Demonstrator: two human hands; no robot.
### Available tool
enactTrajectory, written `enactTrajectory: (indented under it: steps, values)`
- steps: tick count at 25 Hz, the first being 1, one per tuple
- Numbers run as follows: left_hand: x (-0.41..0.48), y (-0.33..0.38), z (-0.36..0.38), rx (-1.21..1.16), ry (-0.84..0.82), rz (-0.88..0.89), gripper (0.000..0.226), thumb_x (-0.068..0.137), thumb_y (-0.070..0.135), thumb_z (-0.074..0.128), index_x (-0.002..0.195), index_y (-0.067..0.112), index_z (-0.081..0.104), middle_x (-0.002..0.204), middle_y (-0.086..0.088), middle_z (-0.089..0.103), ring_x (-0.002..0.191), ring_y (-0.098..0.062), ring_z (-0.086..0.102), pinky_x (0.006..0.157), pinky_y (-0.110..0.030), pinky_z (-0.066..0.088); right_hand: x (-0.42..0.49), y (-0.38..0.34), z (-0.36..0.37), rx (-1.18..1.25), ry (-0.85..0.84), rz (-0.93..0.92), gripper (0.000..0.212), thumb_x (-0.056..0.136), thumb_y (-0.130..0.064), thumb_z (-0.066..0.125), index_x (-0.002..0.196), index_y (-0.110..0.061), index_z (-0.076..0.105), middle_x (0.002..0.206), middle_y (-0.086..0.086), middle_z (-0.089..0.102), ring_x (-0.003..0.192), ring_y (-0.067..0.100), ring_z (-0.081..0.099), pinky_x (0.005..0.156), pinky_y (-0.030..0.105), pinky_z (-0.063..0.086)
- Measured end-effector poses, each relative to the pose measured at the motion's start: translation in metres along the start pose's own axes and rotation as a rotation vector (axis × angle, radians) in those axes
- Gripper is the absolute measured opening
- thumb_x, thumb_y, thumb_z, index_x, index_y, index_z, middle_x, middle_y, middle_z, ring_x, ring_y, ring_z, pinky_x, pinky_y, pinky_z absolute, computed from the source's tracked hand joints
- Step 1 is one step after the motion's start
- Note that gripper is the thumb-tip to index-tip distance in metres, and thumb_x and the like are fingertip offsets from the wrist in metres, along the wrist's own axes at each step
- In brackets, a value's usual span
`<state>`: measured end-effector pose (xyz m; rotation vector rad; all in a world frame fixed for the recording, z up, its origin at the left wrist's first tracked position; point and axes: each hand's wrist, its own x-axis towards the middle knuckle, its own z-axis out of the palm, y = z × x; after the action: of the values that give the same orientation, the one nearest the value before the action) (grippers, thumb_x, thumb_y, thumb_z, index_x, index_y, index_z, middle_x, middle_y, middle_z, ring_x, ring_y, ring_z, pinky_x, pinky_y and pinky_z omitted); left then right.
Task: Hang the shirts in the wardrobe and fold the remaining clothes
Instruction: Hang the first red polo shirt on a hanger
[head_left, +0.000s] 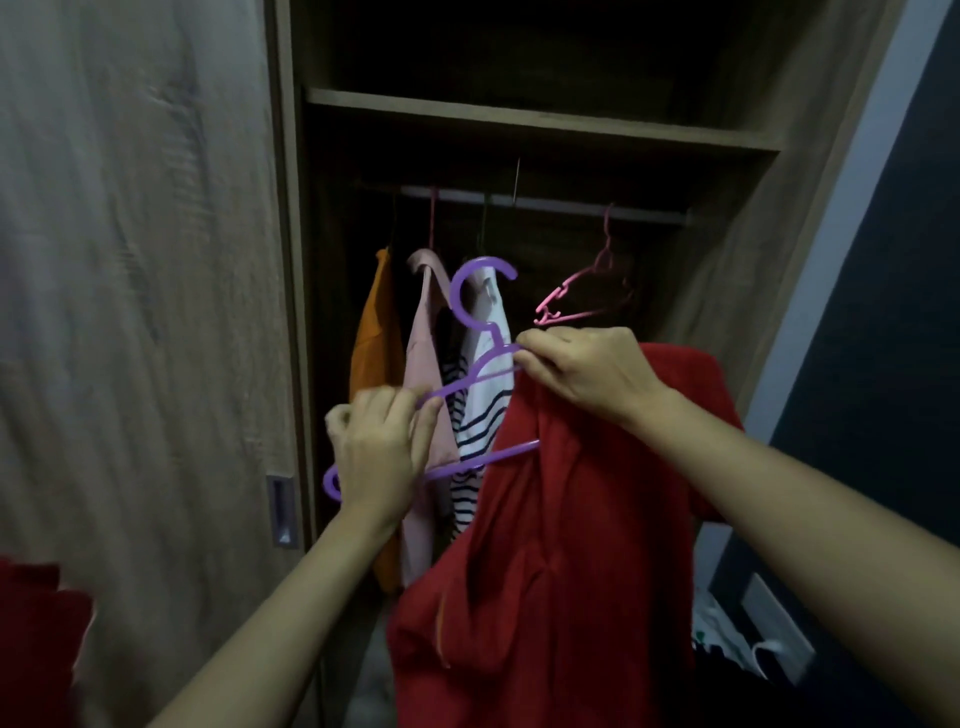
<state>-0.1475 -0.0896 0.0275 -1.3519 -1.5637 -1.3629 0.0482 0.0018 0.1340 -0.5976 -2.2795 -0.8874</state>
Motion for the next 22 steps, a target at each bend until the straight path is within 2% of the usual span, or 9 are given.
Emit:
enactTrajectory:
  steps: [4,6,8,10,12,14,15,19,22]
  values:
    - [-0.069,0.02,0.005,-0.085,0.031,0.103,0.023,0.089,0.045,0.049,0.103,0.029,0.055,0.11,-0.008,0.042,0.099,-0.027,0.043,0.081,-0.036,0.031,0.001,0.002,-0.002,0.084,0.133,0.039,0.057,0.097,-0.051,0.018,0.095,-0.021,0.066,0.08,0.0,0.07,0.068,0.024,0.069,0.04,0.03,0.045]
    - [-0.108,0.028,0.017,-0.008,-0.276,0.059,0.027,0.079,0.05,0.054,0.102,0.037,0.06,0.117,-0.006,0.044,0.104,-0.025,0.043,0.082,-0.039,0.033,0.007,0.004,-0.009,0.097,0.18,0.044,0.055,0.097,-0.052,0.02,0.096,-0.022,0.066,0.083,0.0,0.071,0.072,0.023,0.07,0.043,0.031,0.047]
    - [-0.113,0.015,0.031,0.028,-0.714,-0.16,0.04,0.076,0.045,0.059,0.115,0.04,0.057,0.128,-0.005,0.043,0.115,-0.025,0.043,0.087,-0.042,0.038,0.008,0.012,-0.016,0.109,0.218,0.025,0.047,0.096,-0.049,0.028,0.098,-0.022,0.067,0.084,0.0,0.072,0.074,0.022,0.07,0.044,0.031,0.048]
    - [-0.098,-0.016,0.033,-0.18,-1.032,-0.319,0.063,0.072,0.04,0.065,0.132,0.03,0.047,0.134,-0.006,0.042,0.127,-0.024,0.041,0.1,-0.029,0.033,-0.003,0.028,-0.017,0.091,0.237,-0.033,0.041,0.096,-0.044,0.035,0.098,-0.021,0.069,0.079,0.0,0.071,0.069,0.021,0.07,0.042,0.027,0.044]
    - [-0.069,-0.048,0.027,-0.289,-1.161,-0.277,0.062,0.063,0.043,0.066,0.123,0.04,0.052,0.131,-0.002,0.046,0.125,-0.019,0.045,0.099,-0.015,0.028,-0.028,0.049,-0.011,0.05,0.22,-0.088,0.046,0.098,-0.044,0.034,0.093,-0.019,0.072,0.07,0.002,0.069,0.058,0.022,0.068,0.037,0.025,0.042]
    - [-0.035,-0.068,0.017,-0.204,-1.342,-0.233,0.045,0.069,0.027,0.071,0.098,0.059,0.058,0.114,0.003,0.05,0.111,-0.015,0.05,0.091,-0.014,0.033,-0.06,0.061,0.004,-0.008,0.221,-0.102,0.046,0.097,-0.044,0.036,0.088,-0.019,0.074,0.061,0.001,0.066,0.048,0.022,0.064,0.033,0.024,0.04]
    - [-0.018,-0.069,0.014,-0.16,-1.384,-0.233,0.044,0.073,0.016,0.07,0.093,0.054,0.062,0.109,0.003,0.051,0.106,-0.013,0.051,0.089,-0.016,0.036,-0.073,0.061,0.012,-0.035,0.203,-0.097,0.045,0.097,-0.043,0.037,0.086,-0.02,0.074,0.058,0.0,0.064,0.045,0.022,0.062,0.032,0.024,0.039]
    - [0.035,-0.019,0.023,0.08,-1.075,-0.263,0.02,0.083,0.019,0.054,0.097,0.015,0.068,0.111,-0.012,0.059,0.105,-0.029,0.058,0.089,-0.032,0.047,-0.081,0.031,0.031,0.052,0.073,0.101,0.054,0.096,-0.055,0.025,0.091,-0.028,0.071,0.066,-0.004,0.067,0.054,0.02,0.067,0.038,0.025,0.044]
    - [0.043,0.037,0.021,0.067,-0.9,-0.092,0.03,0.088,0.027,0.052,0.115,0.015,0.055,0.113,-0.013,0.051,0.108,-0.031,0.053,0.083,-0.031,0.041,-0.071,0.024,0.032,0.33,-0.056,0.392,0.048,0.088,-0.062,0.026,0.104,-0.033,0.062,0.097,-0.012,0.071,0.088,0.012,0.067,0.067,0.033,0.054]
